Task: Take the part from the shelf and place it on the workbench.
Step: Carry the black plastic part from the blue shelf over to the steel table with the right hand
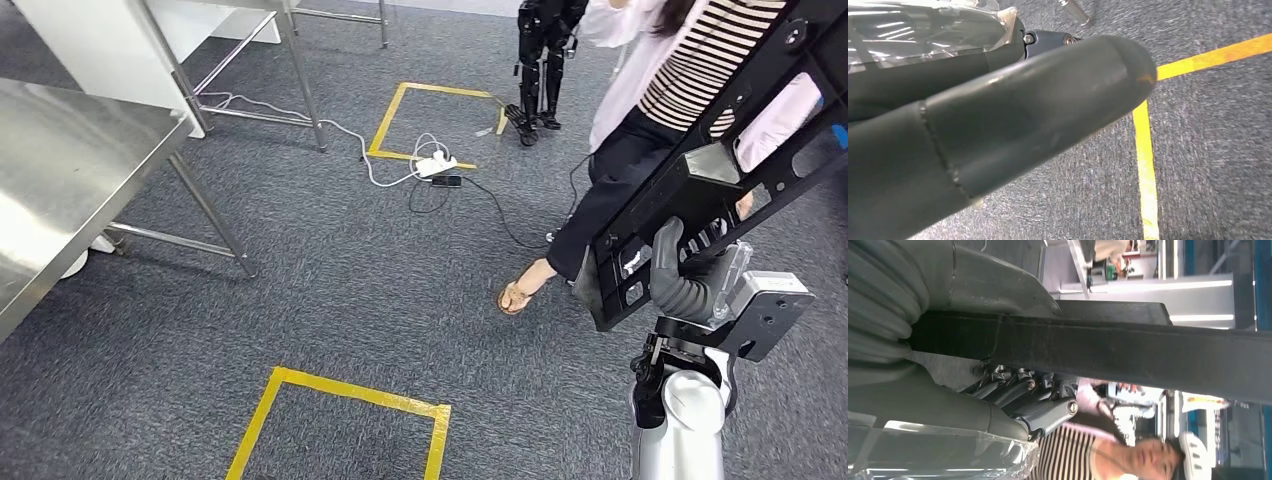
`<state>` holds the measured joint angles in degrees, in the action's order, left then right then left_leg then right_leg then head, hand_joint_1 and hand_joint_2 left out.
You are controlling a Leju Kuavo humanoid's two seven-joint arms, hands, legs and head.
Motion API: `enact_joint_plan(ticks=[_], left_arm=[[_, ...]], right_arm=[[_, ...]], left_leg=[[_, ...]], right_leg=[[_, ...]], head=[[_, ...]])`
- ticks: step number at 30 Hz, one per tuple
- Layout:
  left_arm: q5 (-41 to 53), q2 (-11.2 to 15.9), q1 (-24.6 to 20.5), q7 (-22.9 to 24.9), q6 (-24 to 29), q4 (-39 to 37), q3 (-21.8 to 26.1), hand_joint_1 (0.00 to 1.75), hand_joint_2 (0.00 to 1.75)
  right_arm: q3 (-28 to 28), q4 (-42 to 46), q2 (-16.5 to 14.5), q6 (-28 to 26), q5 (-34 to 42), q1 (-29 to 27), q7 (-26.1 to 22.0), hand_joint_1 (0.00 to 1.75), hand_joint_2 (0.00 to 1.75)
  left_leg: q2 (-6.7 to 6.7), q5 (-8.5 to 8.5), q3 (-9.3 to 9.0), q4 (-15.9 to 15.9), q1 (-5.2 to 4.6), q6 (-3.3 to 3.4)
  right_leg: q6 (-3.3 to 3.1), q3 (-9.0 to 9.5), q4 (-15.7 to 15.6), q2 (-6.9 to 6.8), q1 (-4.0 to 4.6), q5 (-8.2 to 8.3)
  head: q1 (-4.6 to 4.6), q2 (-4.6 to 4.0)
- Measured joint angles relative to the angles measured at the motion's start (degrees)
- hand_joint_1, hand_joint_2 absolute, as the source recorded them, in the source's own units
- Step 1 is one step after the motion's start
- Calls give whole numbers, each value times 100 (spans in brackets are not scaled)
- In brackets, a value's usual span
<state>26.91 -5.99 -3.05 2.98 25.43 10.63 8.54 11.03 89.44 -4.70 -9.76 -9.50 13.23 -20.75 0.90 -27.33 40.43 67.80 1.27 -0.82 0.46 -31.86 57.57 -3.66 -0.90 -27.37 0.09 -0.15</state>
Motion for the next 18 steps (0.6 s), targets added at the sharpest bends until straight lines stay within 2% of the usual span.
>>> enact_joint_plan(ticks=[2,3,4,6,7,8,10,12,13,14,15,16,17,18], left_arm=[[-4,1,-11,-24,9,0,3,0,0],[-7,1,-14,-37,18,0,4,0,0],[-9,-1,-17,-46,25,-1,5,0,0],[-9,-2,-12,-54,40,-1,5,0,0],[-9,-5,-11,-55,45,-1,6,0,0],[-9,-3,-13,-56,49,-1,8,0,0],[-9,3,-29,-59,53,-1,11,0,0],[-9,3,-39,-60,53,-1,12,0,0],[-9,1,-36,-60,51,-1,12,0,0],[-9,-1,-30,-60,49,-1,12,0,0],[-9,-3,-27,-60,46,-1,12,0,0],[-9,-2,-26,-60,44,-1,12,0,0],[-9,-1,-29,-60,43,-1,13,0,0],[-9,1,-28,-60,43,-1,15,0,0]], right_arm=[[-3,1,-10,3,-2,3,1,175,175],[-5,3,-14,5,-4,6,2,175,175],[-5,7,-19,8,-7,9,2,175,175],[-7,20,-33,12,-14,16,4,175,175],[-9,27,-39,12,-16,20,5,175,175],[-11,36,-42,12,-17,24,7,175,175],[-15,45,-33,12,-19,18,15,175,175],[-17,46,-23,12,-18,-3,23,175,175],[-19,46,-21,12,-17,-10,26,175,175],[-21,47,-20,12,-17,-10,27,175,175],[-22,48,-19,12,-16,-6,27,175,175],[-23,47,-19,12,-16,1,27,175,175],[-22,45,-19,13,-16,8,27,175,175],[-21,43,-18,14,-17,15,28,175,175]], left_leg=[[215,211,-362,-654,-24,31],[272,239,-443,-811,-46,58],[255,224,-446,-840,-76,92],[122,252,-453,-885,-95,179],[64,272,-472,-918,-92,226],[7,294,-494,-950,-80,273],[-120,316,-509,-973,-69,330],[-274,319,-505,-971,-74,345],[-354,320,-505,-970,-75,344],[-433,321,-511,-968,-74,341],[-511,323,-517,-965,-71,336],[-581,325,-519,-962,-67,322],[-647,329,-511,-956,-74,298],[-699,339,-491,-952,-80,265]], right_leg=[[50,9,14,-91,34,-34],[78,15,19,-133,53,-48],[107,20,16,-180,70,-56],[177,41,11,-251,69,-82],[202,27,67,-191,57,-130],[208,-39,232,-71,42,-224],[183,-366,914,219,11,-515],[199,-722,1578,325,1,-707],[233,-776,1648,340,-1,-681],[281,-712,1478,353,-9,-565],[334,-550,1112,390,-27,-388],[374,-362,691,497,-57,-225],[383,-199,342,597,-73,-98],[364,-104,128,669,-82,-23]], head=[[4,0],[11,0],[17,0],[24,0],[26,0],[31,0],[47,0],[54,0],[55,0],[55,0],[56,0],[58,0],[57,0],[54,0]])
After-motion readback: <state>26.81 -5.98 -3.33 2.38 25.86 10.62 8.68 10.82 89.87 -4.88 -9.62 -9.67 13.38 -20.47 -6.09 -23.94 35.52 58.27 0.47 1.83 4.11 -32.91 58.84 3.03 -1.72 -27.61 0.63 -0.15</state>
